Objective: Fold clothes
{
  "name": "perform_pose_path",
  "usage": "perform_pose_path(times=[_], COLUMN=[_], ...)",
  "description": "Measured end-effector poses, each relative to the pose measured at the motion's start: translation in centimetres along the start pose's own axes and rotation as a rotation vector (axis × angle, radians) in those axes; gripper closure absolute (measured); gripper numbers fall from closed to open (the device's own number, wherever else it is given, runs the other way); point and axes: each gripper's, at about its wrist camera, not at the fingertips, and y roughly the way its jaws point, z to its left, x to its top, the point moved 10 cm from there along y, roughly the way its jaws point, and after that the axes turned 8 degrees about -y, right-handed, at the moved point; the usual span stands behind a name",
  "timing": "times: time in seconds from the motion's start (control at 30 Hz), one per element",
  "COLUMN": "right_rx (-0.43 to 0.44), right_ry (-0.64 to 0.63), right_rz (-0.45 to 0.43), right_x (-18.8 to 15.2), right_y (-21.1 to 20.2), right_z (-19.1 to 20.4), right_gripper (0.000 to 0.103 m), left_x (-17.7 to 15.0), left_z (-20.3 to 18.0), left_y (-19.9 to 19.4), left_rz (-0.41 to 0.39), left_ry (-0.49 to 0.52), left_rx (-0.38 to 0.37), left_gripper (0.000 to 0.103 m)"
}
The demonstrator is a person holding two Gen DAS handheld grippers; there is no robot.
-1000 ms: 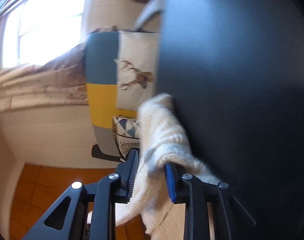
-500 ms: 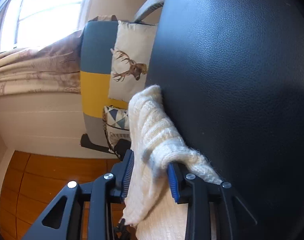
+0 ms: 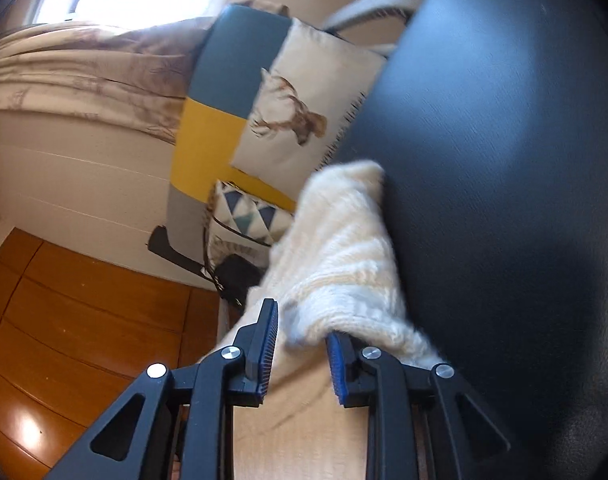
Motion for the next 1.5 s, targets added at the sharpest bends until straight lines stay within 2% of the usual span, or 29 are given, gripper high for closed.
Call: perform_pose_path(times=[0.07, 0.13, 0.23, 0.3, 0.4, 0.43, 0.47, 0.57, 0.67, 0.8, 1.07, 1.13, 1.17, 1.2, 1.23, 1.27, 1.37, 1.4, 1.5], right_rx=[-0.021, -0.03, -0.044, -0.011, -0.044, -0.047, -0.049, -0.055, -0.064, -0.093, -0.17, -0.199, -0.187, -0.171, -0.155, -0.14, -0.157, -0.173, -0.225], right_ry=[-0.003, -0.014, -0.03, -0.033, -0.037, -0.029, -0.02, -0.012, -0.029, -0.04, -0.132, -0.137, -0.135, -0.116, -0.098, -0.086, -0.102, -0.123, -0.203], right_rz=[0.016, 0.023, 0.033, 0.007, 0.027, 0.03, 0.033, 0.04, 0.041, 0.07, 0.106, 0.136, 0.165, 0.169, 0.177, 0.188, 0.215, 0.207, 0.181], right_x=[-0.2, -0.2, -0.1, 0.1, -0.3, -0.4, -0.5, -0.5, -0.3, -0.6, -0.3, -0.7, -1.0, -0.9, -0.8, -0.7, -0.4, 0.0, 1.3], right_y=[0.5, 0.6, 0.7, 0.1, 0.2, 0.2, 0.2, 0.1, 0.0, 0.5, 0.2, 0.6, 0.9, 0.6, 0.1, -0.5, -3.2, -4.1, -6.1], right_z=[0.0, 0.0, -0.1, 0.2, -0.8, -1.1, -1.4, -1.7, -1.4, -1.8, -1.4, -2.2, -2.3, -2.4, -2.4, -2.4, -2.4, -2.2, -1.4], right_gripper=[0.079, 0.079, 0.079, 0.079, 0.079, 0.079, 0.086, 0.086, 0.085, 0.087, 0.091, 0.091, 0.093, 0.088, 0.084, 0.077, 0.077, 0.074, 0.074], left_x=[-0.8, -1.3, -1.6, -1.7, -2.1, -2.2, -2.4, -2.6, -2.8, -3.2, -3.5, -3.6, -3.7, -3.7, -3.7, -3.6, -3.4, -3.3, -3.2], left_z=[3.4, 5.1, 4.1, 2.8, 2.1, 2.6, 3.2, 4.4, 3.7, 4.3, 4.1, 4.1, 4.1, 4.0, 3.9, 3.7, 2.8, 2.7, 2.4], left_y=[1.0, 1.5, 1.2, 0.8, 0.0, -0.1, 0.1, 0.5, 0.0, 0.0, -0.2, -0.4, -0.5, -0.7, -1.1, -1.4, -2.7, -2.9, -3.4], left_rz=[0.025, 0.033, 0.02, 0.009, 0.0, 0.006, 0.016, 0.038, 0.024, 0.039, 0.034, 0.041, 0.047, 0.054, 0.06, 0.062, 0.051, 0.048, 0.045], left_ry=[-0.052, -0.076, -0.039, -0.012, 0.01, 0.011, 0.006, -0.034, -0.018, 0.019, 0.056, 0.039, 0.027, 0.014, 0.003, -0.001, 0.031, 0.035, 0.036], left_rx=[0.057, 0.07, 0.075, 0.066, 0.066, 0.085, 0.108, 0.124, 0.124, 0.206, 0.291, 0.294, 0.294, 0.295, 0.297, 0.295, 0.281, 0.282, 0.277], left_gripper=[0.097, 0.097, 0.097, 0.097, 0.097, 0.097, 0.097, 0.097, 0.097, 0.094, 0.093, 0.093, 0.088, 0.081, 0.078, 0.076, 0.076, 0.076, 0.076])
